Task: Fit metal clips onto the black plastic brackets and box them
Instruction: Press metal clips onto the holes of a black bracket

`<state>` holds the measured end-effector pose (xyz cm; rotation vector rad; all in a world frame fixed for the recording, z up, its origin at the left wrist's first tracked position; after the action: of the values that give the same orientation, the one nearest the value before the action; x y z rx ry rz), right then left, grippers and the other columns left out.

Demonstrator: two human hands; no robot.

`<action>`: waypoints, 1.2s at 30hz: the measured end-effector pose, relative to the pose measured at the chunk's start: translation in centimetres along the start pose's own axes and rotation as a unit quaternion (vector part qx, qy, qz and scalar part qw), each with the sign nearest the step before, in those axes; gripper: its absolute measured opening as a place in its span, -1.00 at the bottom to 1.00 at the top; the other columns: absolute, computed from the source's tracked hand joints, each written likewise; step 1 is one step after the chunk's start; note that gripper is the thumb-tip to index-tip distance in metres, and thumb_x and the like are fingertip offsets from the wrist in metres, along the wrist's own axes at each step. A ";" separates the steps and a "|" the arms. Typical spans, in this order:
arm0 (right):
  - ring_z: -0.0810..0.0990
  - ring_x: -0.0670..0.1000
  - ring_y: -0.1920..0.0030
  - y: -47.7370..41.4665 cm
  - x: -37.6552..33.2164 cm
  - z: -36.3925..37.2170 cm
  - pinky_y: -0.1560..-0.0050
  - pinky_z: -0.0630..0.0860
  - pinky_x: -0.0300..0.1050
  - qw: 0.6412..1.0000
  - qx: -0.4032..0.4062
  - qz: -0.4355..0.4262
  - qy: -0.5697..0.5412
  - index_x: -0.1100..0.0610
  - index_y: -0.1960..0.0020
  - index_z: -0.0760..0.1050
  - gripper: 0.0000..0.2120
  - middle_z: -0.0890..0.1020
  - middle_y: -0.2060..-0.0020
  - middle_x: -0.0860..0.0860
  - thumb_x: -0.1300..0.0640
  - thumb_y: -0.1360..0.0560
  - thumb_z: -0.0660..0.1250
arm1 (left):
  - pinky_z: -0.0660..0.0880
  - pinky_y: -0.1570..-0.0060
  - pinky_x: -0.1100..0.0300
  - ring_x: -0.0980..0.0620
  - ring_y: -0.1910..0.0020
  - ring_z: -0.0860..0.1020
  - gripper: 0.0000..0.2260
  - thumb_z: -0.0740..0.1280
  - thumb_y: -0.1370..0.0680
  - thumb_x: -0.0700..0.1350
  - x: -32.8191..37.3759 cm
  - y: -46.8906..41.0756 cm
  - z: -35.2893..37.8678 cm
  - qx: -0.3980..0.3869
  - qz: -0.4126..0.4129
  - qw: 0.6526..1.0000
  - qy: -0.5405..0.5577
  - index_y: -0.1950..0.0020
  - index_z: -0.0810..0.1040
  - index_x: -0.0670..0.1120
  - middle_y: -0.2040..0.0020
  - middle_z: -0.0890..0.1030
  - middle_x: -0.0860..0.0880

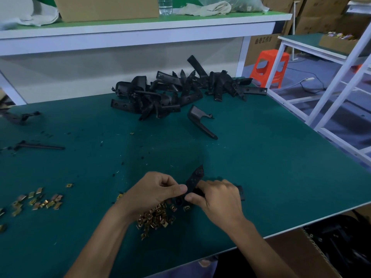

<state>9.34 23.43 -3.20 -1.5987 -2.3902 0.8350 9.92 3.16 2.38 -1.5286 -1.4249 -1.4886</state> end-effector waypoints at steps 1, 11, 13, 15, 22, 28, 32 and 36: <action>0.53 -0.02 0.45 0.0 0.0 0.0 0.28 0.38 -0.16 1.000 -0.003 -0.005 -0.001 0.02 0.32 0.54 -0.24 0.54 0.49 -0.09 -0.53 -0.52 -0.14 | 0.39 0.34 0.37 0.17 0.39 0.48 -0.70 0.54 -0.37 0.16 0.2 -0.1 -0.1 -0.013 -0.005 1.000 -0.009 0.26 0.68 -0.07 0.37 0.59 0.01; 0.57 0.06 0.46 -0.4 -0.1 -0.7 0.40 0.19 -0.18 0.993 0.054 0.102 0.019 0.01 0.30 0.55 -0.27 0.57 0.49 -0.05 -0.45 -0.58 -0.16 | 0.39 0.18 0.52 0.43 0.19 0.55 -0.84 0.33 -0.62 0.11 0.4 0.3 1.7 0.097 0.085 0.976 -0.175 -0.13 0.68 0.20 0.20 0.64 0.37; 0.58 0.10 0.44 -0.3 0.1 -0.6 0.39 0.20 -0.17 0.992 0.053 0.115 0.011 0.05 0.26 0.58 -0.25 0.59 0.46 -0.03 -0.42 -0.60 -0.17 | 0.38 0.04 0.52 0.41 -0.03 0.52 -0.70 0.34 -0.60 0.13 0.8 0.4 1.8 0.115 0.099 0.953 -0.263 -0.33 0.55 0.22 -0.01 0.58 0.44; 0.56 0.11 0.46 -0.2 0.1 -0.4 0.40 0.23 -0.17 0.994 0.051 0.099 0.012 0.08 0.28 0.56 -0.26 0.58 0.47 -0.02 -0.38 -0.62 -0.13 | 0.41 -0.09 0.34 0.28 -0.11 0.50 -0.56 0.38 -0.55 0.17 1.1 0.3 1.7 0.134 0.104 0.929 -0.330 -0.42 0.45 0.23 -0.17 0.54 0.35; 0.53 0.10 0.46 -0.2 -0.1 -0.1 0.42 0.36 -0.12 0.995 0.043 0.092 0.017 0.08 0.31 0.55 -0.36 0.55 0.48 -0.02 -0.31 -0.64 -0.01 | 0.49 -0.03 0.23 0.13 -0.06 0.53 -0.76 0.45 -0.49 0.06 2.0 0.1 2.5 0.224 0.201 0.861 -0.410 -0.11 0.64 0.03 0.00 0.61 0.16; 0.59 0.09 0.42 -0.2 -0.1 -0.3 0.40 0.37 -0.13 0.993 0.028 0.116 0.006 0.08 0.24 0.62 -0.38 0.60 0.43 -0.02 -0.32 -0.61 0.02 | 0.52 0.12 0.21 0.08 0.08 0.58 -0.85 0.52 -0.44 -0.06 1.0 -0.3 3.3 0.247 0.233 0.855 -0.392 0.02 0.68 -0.02 0.11 0.64 0.12; 0.61 0.12 0.35 -0.2 0.1 -0.8 0.34 0.33 -0.11 0.983 0.034 0.178 -0.024 0.05 0.18 0.59 -0.38 0.64 0.35 -0.03 -0.33 -0.62 -0.04 | 0.42 -0.15 0.30 0.24 -0.16 0.48 -0.72 0.28 -0.63 0.14 0.4 -0.9 2.8 0.208 0.206 0.904 -0.311 -0.28 0.60 0.09 -0.14 0.60 0.23; 0.54 0.13 0.41 0.0 0.4 -1.0 0.34 0.27 -0.13 0.973 0.073 0.211 -0.065 0.09 0.24 0.50 -0.30 0.57 0.41 -0.01 -0.35 -0.64 -0.16 | 0.37 -0.24 0.17 0.07 -0.22 0.46 -0.68 0.17 -0.68 0.10 -0.9 -1.1 2.9 0.173 0.161 0.893 -0.383 -0.35 0.56 0.07 -0.18 0.59 0.10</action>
<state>9.62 24.13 -2.39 -2.0808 -2.0306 1.1904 10.02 5.90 0.54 -2.0808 -1.6130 -0.3856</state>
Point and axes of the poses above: each hand's wrist, its own y-axis away from the middle knuckle, its own z-axis out of the palm, x = y × z, the point moved 1 cm from there along -y, towards the middle knuckle
